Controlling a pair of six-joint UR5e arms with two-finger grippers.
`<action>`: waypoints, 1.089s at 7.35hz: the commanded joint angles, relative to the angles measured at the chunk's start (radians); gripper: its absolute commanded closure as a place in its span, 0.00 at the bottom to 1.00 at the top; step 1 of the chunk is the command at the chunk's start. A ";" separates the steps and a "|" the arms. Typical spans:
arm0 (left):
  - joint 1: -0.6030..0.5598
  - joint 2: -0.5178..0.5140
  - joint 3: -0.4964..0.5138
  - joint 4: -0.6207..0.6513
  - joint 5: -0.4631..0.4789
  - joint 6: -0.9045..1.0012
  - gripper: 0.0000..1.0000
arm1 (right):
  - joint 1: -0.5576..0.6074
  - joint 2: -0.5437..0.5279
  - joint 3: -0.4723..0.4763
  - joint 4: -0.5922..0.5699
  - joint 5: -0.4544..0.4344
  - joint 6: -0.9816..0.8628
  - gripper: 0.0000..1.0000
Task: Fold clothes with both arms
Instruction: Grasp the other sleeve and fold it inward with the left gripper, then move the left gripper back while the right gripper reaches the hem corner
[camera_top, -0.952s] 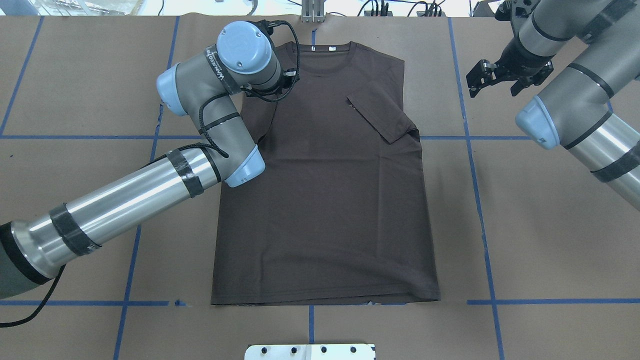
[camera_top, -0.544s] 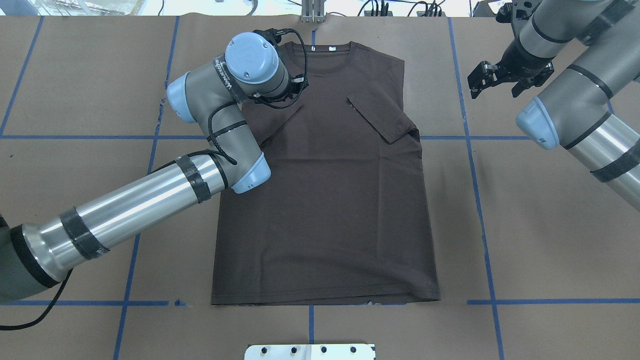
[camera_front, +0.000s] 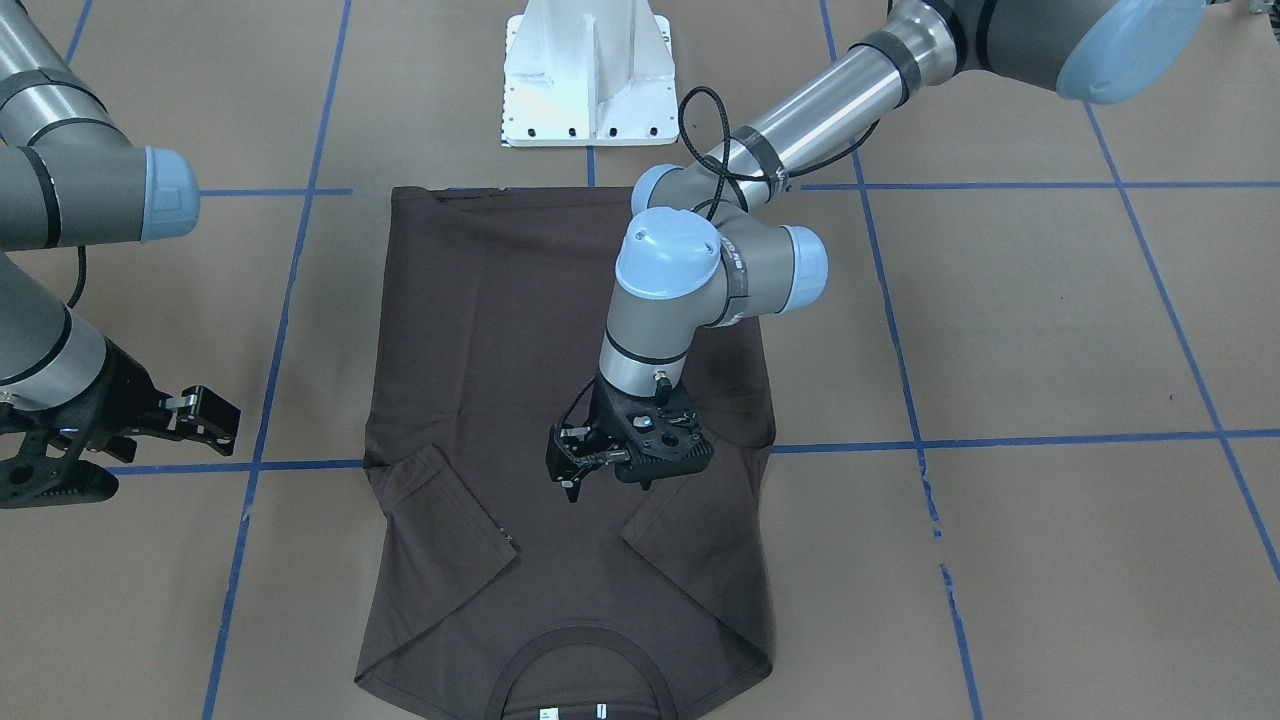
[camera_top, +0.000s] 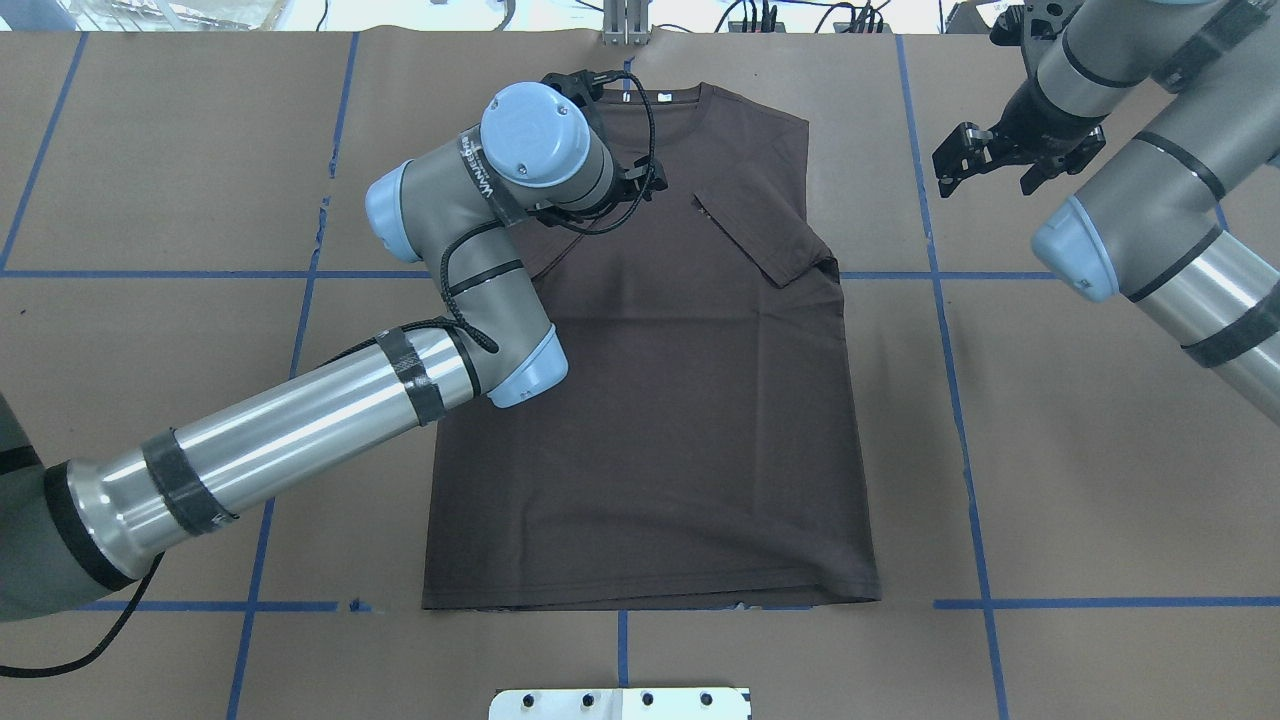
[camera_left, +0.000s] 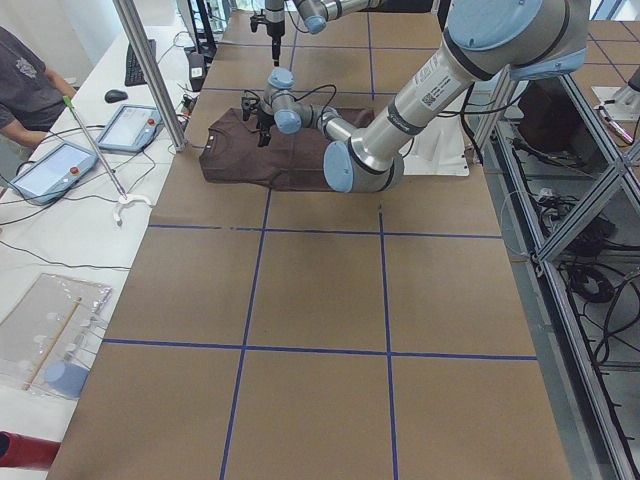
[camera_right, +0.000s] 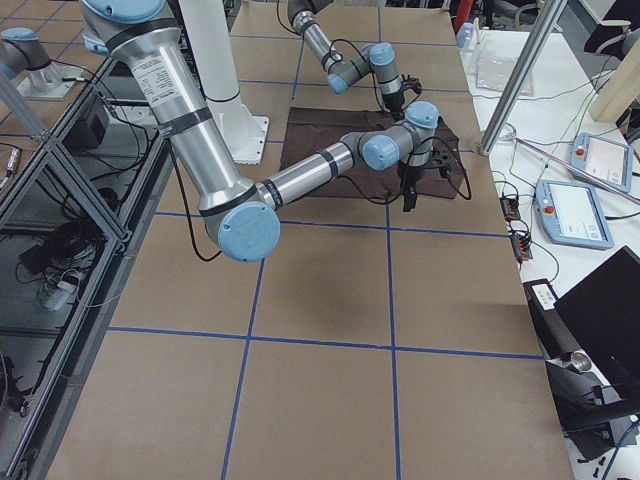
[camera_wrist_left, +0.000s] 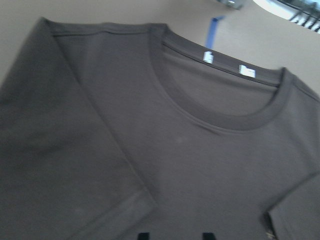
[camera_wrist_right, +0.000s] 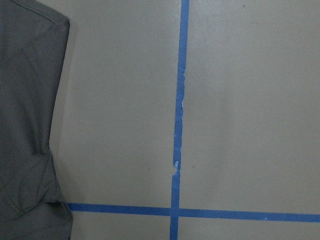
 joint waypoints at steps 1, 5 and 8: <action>-0.001 0.154 -0.237 0.119 -0.072 0.071 0.00 | -0.071 -0.144 0.097 0.207 -0.006 0.192 0.00; -0.006 0.380 -0.737 0.442 -0.116 0.236 0.00 | -0.551 -0.413 0.480 0.299 -0.338 0.752 0.00; -0.001 0.382 -0.719 0.434 -0.135 0.237 0.00 | -0.906 -0.491 0.549 0.300 -0.623 0.982 0.00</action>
